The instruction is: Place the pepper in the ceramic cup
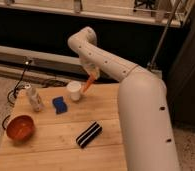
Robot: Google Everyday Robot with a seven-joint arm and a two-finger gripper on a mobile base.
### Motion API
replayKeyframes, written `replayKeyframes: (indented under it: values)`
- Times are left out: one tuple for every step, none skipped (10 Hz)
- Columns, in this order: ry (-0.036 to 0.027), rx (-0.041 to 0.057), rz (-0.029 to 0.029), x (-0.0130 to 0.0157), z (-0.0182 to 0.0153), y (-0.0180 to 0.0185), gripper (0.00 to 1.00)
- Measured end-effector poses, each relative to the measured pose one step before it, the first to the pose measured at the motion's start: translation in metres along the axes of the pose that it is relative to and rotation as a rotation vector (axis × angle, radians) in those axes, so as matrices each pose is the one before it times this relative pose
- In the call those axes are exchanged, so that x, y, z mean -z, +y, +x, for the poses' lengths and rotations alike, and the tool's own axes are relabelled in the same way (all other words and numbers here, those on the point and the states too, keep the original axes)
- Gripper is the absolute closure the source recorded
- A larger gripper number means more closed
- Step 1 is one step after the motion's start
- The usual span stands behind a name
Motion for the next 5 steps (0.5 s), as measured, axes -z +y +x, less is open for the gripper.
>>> replayKeyframes:
  values:
    - [0.0133,-0.02304,0.00811,0.0033,0.00374,-0.01579,1.0]
    - [0.02025,-0.01409,0.00583,0.00396,0.00347,-0.01118,1.0]
    - [0.02659,-0.01294,0.00494,0.00394,0.00351,-0.01142,1.0]
    - [0.0226,-0.01068,0.00335,0.00225,0.00251,-0.00884,1.0]
    - [0.02185,-0.00647,0.00202,-0.0002,-0.00144,-0.01044,1.0]
